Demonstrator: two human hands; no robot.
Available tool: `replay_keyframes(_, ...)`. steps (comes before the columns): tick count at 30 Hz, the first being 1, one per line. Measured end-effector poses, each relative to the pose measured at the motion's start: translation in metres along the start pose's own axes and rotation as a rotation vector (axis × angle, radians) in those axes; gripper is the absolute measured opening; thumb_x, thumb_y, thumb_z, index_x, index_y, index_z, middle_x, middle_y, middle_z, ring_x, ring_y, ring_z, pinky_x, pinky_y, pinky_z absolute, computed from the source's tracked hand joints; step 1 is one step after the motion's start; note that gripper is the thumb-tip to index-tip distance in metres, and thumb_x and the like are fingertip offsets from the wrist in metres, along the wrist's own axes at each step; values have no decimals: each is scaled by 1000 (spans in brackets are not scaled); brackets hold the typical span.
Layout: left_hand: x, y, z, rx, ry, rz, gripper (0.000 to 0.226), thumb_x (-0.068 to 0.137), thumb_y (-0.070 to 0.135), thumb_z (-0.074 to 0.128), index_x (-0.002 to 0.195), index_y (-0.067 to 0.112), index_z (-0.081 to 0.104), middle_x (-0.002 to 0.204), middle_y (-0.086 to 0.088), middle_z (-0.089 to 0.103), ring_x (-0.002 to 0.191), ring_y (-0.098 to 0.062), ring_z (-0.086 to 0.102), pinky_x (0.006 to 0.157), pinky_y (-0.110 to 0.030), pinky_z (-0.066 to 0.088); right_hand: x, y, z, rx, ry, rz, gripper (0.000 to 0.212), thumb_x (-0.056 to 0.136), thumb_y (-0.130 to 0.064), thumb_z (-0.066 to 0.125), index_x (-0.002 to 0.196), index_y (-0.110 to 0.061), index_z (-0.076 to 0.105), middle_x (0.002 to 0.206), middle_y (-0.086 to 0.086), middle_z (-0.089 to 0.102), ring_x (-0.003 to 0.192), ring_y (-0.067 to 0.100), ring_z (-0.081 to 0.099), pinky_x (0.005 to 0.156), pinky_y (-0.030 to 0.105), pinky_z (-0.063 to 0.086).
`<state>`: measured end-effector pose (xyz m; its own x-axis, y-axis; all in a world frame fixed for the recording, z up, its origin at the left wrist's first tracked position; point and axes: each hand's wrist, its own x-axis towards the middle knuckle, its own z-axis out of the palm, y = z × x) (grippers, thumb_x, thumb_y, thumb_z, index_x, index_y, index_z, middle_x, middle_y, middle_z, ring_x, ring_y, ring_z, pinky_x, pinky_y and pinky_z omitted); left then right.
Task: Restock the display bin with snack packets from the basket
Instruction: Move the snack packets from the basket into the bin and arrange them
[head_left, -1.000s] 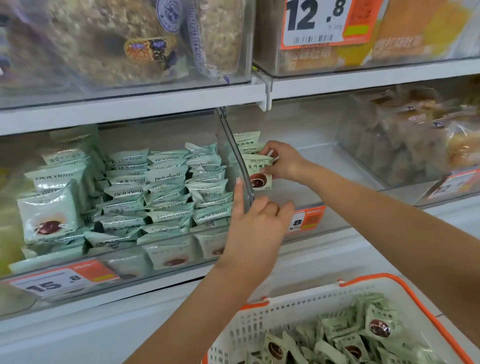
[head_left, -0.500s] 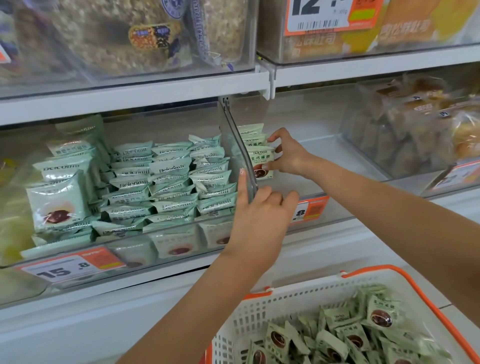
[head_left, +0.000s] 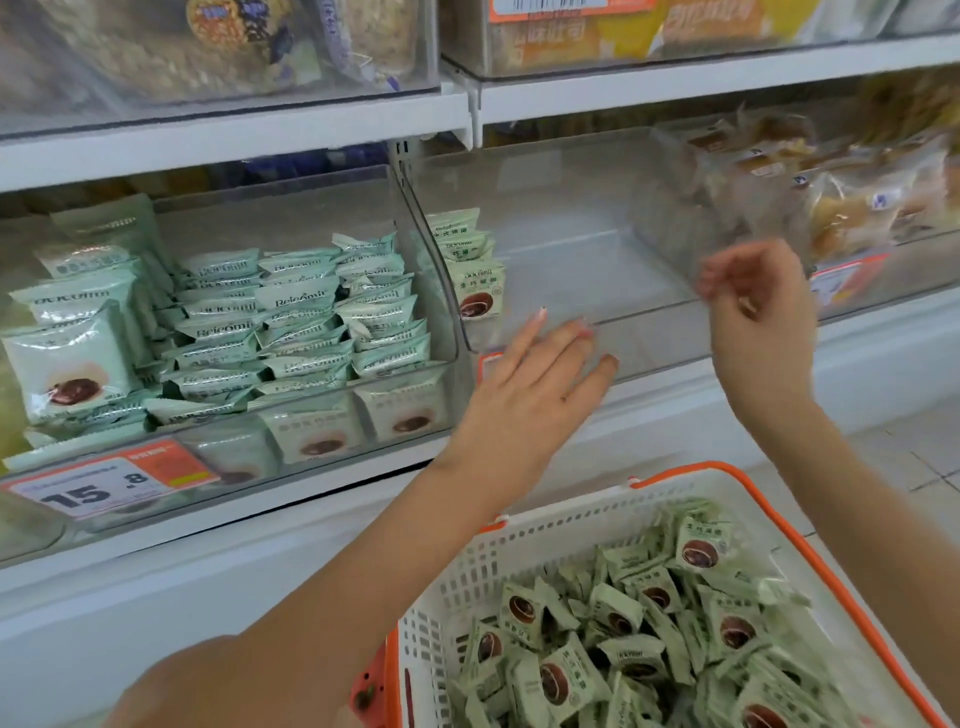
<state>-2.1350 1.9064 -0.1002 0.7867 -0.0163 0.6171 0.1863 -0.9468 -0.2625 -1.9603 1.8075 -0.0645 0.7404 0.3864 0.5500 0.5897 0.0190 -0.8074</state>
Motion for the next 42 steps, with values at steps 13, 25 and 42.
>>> replay_keyframes(13, -119, 152, 56, -312, -1107, -29, 36, 84, -1, 56, 118, 13, 57, 119, -5, 59, 117, -25, 49, 116, -50, 17, -221, 161, -138, -1151, -1014, 705, 93, 85, -28, 65, 150, -36, -1, 152, 8, 31, 131, 32, 41, 112, 60, 15)
replay_keyframes(25, -91, 172, 32, -527, -1010, -129, 34, 86, 8, 57, 119, 13, 53, 106, -4, 61, 105, -21, 54, 119, -43, 14, -238, 139, -146, -943, -804, 847, 53, 78, -15, 74, 121, -7, 44, 104, 6, 60, 82, 14, 52, 69, 25, 47)
replay_keyframes(42, -23, 115, -38, -460, -686, -135, 94, 69, 58, 73, 142, 18, 29, 134, 4, 39, 117, -15, 47, 85, -30, 42, -145, 12, -105, 121, -665, 640, 21, 80, -26, 73, 99, -19, 67, 82, 6, 71, 68, 14, 69, 60, 25, 54)
